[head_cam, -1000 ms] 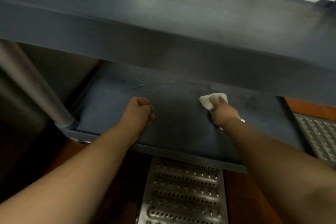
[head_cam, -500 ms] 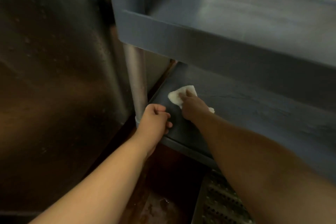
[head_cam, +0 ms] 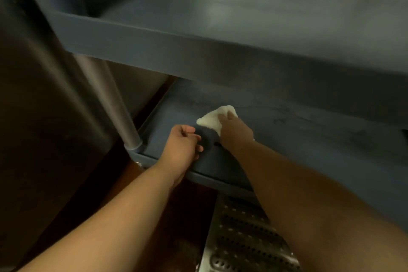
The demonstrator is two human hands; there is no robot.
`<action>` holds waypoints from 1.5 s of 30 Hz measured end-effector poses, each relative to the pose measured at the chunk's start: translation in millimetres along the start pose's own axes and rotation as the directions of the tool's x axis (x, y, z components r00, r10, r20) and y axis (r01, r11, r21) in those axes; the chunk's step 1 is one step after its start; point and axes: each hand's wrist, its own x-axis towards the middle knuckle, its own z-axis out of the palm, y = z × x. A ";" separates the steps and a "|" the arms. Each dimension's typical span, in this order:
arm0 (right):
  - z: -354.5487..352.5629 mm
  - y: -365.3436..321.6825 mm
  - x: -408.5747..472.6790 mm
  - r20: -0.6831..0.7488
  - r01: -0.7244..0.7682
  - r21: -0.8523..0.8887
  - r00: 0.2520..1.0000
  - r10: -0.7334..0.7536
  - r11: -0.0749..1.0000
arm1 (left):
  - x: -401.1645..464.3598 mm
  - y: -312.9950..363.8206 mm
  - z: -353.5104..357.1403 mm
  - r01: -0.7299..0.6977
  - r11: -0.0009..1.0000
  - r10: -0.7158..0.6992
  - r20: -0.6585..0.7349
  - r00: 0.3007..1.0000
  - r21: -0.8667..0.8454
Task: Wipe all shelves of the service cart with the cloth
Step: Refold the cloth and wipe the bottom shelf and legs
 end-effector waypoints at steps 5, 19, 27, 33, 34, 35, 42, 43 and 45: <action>-29.3 106.0 -38.6 0.009 -0.247 0.092 0.969 0.247 0.965 | -14.6 2.1 94.2 -0.002 1.000 -0.003 0.150 0.989 0.031; 17.2 501.0 -55.6 0.002 -0.727 0.164 0.676 0.737 0.667 | -53.7 0.4 234.7 0.036 0.995 -0.071 0.395 0.916 0.096; -65.1 297.2 -92.3 0.096 -0.652 0.034 0.757 0.647 0.757 | -13.1 -15.6 155.0 0.064 0.996 -0.078 0.284 0.956 0.058; -44.3 165.6 -31.6 0.136 -0.428 -0.081 0.890 0.435 0.900 | 17.9 -10.6 61.5 0.113 0.993 -0.107 0.166 0.980 -0.022; -40.6 135.9 -21.5 0.134 -0.366 -0.089 0.917 0.375 0.926 | 20.9 -9.9 44.9 0.122 0.992 -0.116 0.154 0.981 -0.031; -35.1 106.6 -10.0 0.139 -0.315 -0.088 0.935 0.325 0.945 | 23.1 -10.0 29.0 0.133 0.990 -0.126 0.138 0.982 -0.038; -1.8 -93.9 57.5 0.155 -0.003 -0.058 0.988 0.012 0.998 | 39.3 -5.4 -80.0 0.181 0.974 -0.183 -0.002 0.983 -0.139; 2.8 -118.8 62.8 0.117 0.062 -0.037 0.991 -0.058 0.997 | 41.1 -3.9 -92.3 0.185 0.973 -0.189 -0.015 0.982 -0.139; 9.2 -160.5 69.5 0.062 0.162 -0.021 0.985 -0.160 0.987 | 38.1 -2.2 -109.3 0.185 0.976 -0.186 -0.005 0.982 -0.115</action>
